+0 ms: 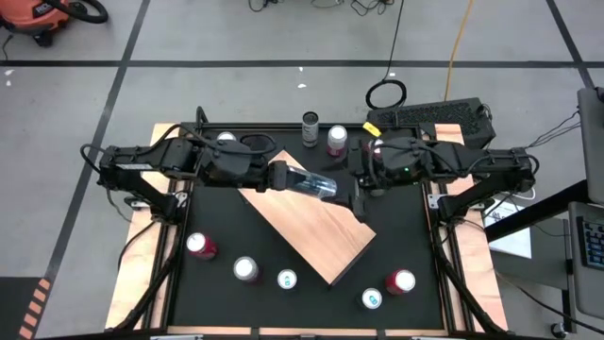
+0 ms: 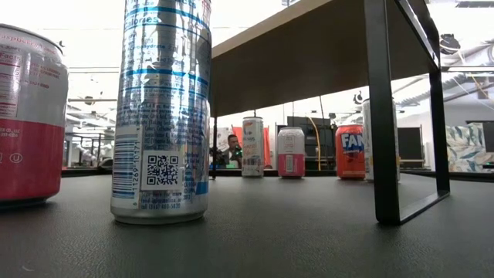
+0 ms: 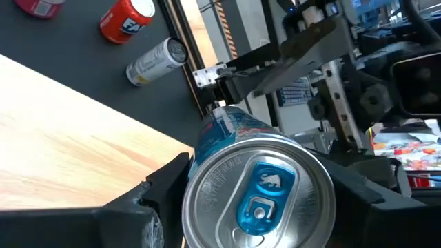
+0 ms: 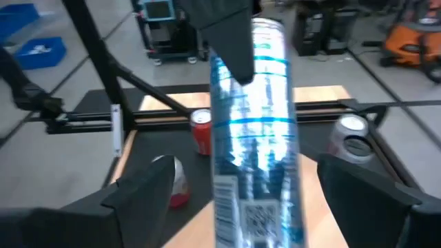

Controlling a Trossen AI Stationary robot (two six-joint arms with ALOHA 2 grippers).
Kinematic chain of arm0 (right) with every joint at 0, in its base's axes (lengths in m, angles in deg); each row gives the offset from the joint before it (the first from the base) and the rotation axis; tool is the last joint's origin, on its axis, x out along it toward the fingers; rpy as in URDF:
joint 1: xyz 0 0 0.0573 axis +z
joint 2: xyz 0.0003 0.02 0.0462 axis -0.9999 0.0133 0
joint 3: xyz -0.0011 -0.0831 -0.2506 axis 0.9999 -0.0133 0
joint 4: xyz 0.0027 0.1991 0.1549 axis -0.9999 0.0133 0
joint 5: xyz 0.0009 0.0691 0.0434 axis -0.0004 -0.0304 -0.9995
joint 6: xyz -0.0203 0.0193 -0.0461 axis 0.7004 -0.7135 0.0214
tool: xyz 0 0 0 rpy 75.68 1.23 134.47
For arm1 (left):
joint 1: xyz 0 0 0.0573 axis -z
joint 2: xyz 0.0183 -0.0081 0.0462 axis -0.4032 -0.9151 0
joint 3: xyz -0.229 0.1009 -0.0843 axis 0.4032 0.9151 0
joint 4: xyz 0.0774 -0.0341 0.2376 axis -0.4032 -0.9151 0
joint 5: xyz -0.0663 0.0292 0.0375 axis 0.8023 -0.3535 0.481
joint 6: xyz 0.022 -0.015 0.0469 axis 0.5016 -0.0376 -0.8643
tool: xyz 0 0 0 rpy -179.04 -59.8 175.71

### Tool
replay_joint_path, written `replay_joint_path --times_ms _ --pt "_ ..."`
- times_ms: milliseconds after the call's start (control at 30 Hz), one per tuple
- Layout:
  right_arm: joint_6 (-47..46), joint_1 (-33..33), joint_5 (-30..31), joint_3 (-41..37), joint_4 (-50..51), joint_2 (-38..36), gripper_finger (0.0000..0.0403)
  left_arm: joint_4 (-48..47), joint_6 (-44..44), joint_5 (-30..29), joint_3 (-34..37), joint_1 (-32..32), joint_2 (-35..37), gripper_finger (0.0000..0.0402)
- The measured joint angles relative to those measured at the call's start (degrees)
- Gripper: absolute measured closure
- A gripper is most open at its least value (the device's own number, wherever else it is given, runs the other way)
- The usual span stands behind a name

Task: Place canned beverage on shelf
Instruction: Put the bottom left blue soda can on the shelf

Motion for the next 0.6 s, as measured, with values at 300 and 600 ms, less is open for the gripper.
replay_joint_path --times_ms 300,600 --pt "0.4 -1.4 -2.5 0.0 -0.4 3.1 0.0067 1.3 -1.1 0.0 0.0 0.0 0.0 0.0166" --pt "-1.7 -2.4 -9.5 0.0 -0.4 5.0 0.0102 1.2 -2.6 0.1 0.0 0.0 0.0 0.0166"
